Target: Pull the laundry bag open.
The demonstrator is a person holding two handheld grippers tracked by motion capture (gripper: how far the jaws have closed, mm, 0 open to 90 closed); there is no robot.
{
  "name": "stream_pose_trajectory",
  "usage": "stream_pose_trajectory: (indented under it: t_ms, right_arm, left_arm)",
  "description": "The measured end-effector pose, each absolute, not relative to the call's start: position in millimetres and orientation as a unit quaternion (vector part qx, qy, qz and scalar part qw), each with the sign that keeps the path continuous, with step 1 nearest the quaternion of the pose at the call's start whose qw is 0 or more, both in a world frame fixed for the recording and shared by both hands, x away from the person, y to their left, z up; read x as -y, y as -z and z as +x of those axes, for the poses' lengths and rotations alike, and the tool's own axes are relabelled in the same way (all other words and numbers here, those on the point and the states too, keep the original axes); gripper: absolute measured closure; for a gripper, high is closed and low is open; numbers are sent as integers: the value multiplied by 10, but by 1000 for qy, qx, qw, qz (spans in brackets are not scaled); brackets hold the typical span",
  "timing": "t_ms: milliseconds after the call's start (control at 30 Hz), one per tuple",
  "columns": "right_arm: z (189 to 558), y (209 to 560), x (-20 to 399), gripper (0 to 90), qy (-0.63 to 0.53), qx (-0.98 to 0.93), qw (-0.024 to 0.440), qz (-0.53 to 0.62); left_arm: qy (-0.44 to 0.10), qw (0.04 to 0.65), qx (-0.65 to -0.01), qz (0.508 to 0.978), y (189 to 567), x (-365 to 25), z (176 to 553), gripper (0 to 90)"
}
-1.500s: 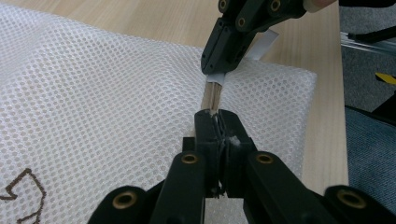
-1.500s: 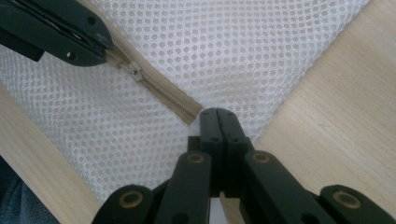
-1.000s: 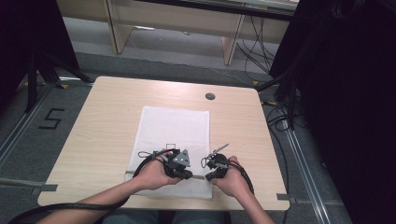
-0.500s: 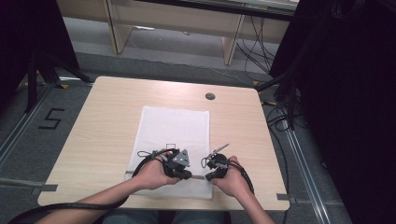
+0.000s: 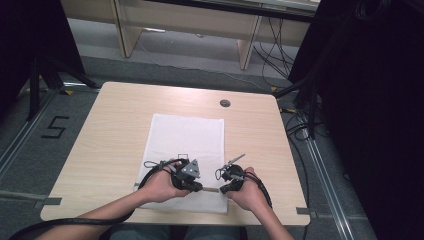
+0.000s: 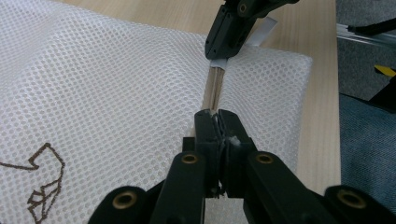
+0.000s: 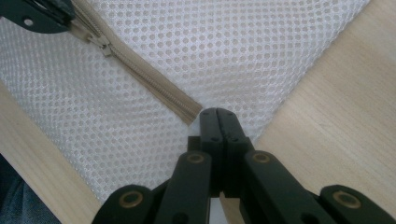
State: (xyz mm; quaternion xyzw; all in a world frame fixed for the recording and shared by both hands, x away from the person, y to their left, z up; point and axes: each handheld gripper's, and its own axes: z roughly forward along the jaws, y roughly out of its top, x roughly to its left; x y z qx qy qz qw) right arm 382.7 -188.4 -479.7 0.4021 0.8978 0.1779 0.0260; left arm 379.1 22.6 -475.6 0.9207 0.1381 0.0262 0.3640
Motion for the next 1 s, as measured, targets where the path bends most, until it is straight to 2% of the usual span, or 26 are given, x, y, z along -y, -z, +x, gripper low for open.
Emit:
stream_pose_trajectory:
  t_ms: [667, 767, 1000]
  right_arm:
    - [3826, 4797, 1884, 900, -178, -898, 27, 401]
    - [3827, 4797, 1885, 900, -178, -898, 26, 402]
    - [3840, 4801, 1886, 900, -180, -900, 26, 396]
  left_arm:
    - [-28, 367, -135, 920, 4745, -320, 3784, 873]
    - [-32, 361, -142, 921, 4734, -353, 3778, 900]
    - [-28, 376, -163, 912, 4718, -472, 3831, 900]
